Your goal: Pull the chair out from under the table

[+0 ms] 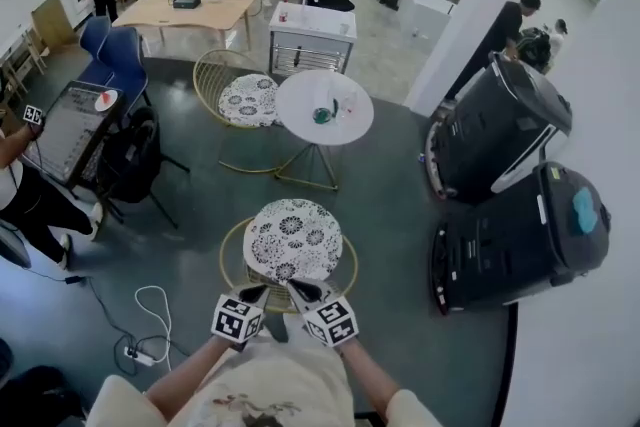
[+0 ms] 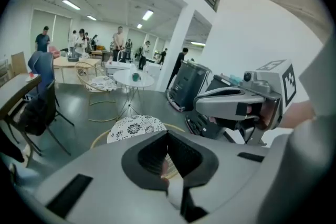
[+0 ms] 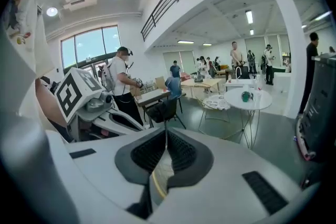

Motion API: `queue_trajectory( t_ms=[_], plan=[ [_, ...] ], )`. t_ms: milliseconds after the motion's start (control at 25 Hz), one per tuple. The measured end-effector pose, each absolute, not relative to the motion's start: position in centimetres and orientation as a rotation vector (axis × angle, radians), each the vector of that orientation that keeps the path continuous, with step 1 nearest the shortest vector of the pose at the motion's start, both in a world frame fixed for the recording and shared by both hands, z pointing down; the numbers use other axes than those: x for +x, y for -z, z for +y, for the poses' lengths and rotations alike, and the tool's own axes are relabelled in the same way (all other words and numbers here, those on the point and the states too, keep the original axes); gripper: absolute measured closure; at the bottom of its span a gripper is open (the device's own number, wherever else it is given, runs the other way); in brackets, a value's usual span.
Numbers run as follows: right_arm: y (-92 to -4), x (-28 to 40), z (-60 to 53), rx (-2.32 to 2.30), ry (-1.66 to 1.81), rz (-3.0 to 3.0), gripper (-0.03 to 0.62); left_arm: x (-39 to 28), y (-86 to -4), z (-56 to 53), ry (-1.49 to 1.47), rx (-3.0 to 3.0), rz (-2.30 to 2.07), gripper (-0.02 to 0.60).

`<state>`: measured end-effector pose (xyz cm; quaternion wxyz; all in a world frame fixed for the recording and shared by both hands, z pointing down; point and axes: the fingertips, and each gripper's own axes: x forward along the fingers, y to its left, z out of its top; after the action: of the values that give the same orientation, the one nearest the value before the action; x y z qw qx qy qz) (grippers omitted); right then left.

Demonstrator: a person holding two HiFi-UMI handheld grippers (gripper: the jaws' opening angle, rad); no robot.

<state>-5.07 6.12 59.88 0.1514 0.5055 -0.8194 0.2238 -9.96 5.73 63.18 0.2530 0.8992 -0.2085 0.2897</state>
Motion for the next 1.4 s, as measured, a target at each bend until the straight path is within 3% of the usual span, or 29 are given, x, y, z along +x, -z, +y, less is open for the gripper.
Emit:
queue_trajectory(
  t_ms=[400,1400],
  plan=[
    [-51.9,-6.7,7.7,1.699,-0.643,-2.480,0.585,-10.9,-54.0,7.4,-0.446,2.418,-0.661,0.572],
    [-53.3,-10.7,8.4,1.610,-0.711,-2.491,0.586,-13.0,-54.3,7.5,-0.458,2.444,-0.828,0.574]
  ],
)
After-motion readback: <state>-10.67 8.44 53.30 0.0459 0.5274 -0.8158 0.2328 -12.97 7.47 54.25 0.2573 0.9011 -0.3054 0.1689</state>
